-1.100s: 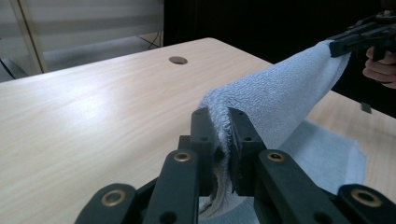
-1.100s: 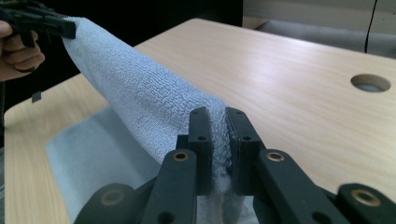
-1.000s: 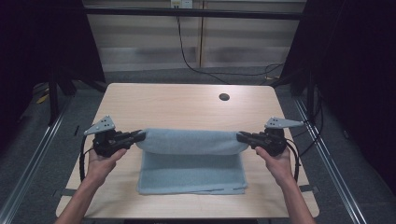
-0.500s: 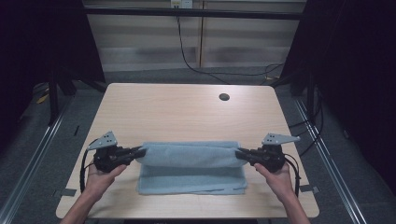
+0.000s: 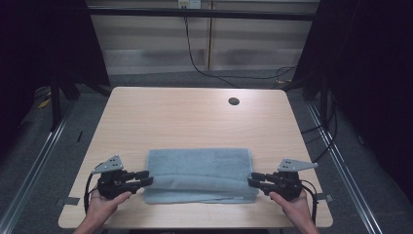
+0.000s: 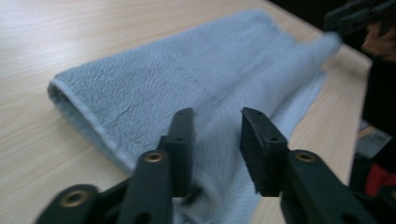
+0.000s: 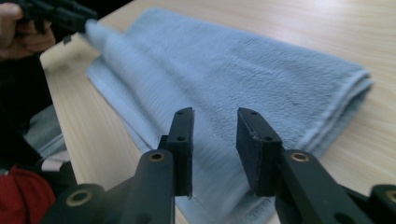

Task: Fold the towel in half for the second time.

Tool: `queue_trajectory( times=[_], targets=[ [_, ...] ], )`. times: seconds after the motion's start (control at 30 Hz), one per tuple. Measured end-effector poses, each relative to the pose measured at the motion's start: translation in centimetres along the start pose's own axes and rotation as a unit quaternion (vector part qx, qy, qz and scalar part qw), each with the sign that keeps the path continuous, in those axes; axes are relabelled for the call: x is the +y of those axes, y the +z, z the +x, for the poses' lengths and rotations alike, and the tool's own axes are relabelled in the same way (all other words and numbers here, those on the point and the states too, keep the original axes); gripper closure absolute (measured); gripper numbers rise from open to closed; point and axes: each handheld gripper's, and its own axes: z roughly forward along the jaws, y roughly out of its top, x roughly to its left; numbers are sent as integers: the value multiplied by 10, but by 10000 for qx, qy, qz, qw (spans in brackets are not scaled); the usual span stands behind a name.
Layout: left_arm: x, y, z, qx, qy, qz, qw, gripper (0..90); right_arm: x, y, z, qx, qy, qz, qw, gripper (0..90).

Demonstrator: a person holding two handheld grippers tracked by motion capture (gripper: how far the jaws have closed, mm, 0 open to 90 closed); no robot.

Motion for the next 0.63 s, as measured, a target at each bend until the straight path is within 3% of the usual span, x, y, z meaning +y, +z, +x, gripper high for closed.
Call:
queue_trajectory(
  times=[0.07, 0.17, 0.2, 0.27, 0.43, 0.5, 0.57, 0.6, 0.63],
  targets=[
    [5, -2, 1, 67, -62, -84, 9999, 567, 0, -3, -1, 7, 75, -87, 9999, 634],
    [16, -4, 7, 245, -113, -212, 9994, 415, 2, -9, -3, -285, 130, -274, 9991, 561],
    [18, -4, 9, 348, -38, -260, 9991, 415, 2, -9, -3, -285, 130, -274, 9991, 561],
    [20, -5, 16, 509, 13, -296, 9983, 388, 3, -10, -5, -555, 106, -326, 9979, 508],
    [4, -18, 36, 1093, -209, -352, 9932, 323, 1, -15, -13, -1007, 254, -468, 9935, 423],
    [-4, -24, 42, 1220, -278, -336, 9916, 301, -2, -19, -18, -1115, 359, -538, 9917, 395],
    [-12, -31, 43, 1314, -557, -392, 9890, 278, -6, -22, -23, -1216, 415, -545, 9902, 391],
    [-17, -34, 40, 1356, -621, -460, 9878, 261, -8, -23, -25, -1263, 460, -547, 9894, 387],
    [-18, -35, 38, 1433, -560, -432, 9871, 255, -10, -24, -27, -1297, 495, -548, 9888, 383]
  ],
)
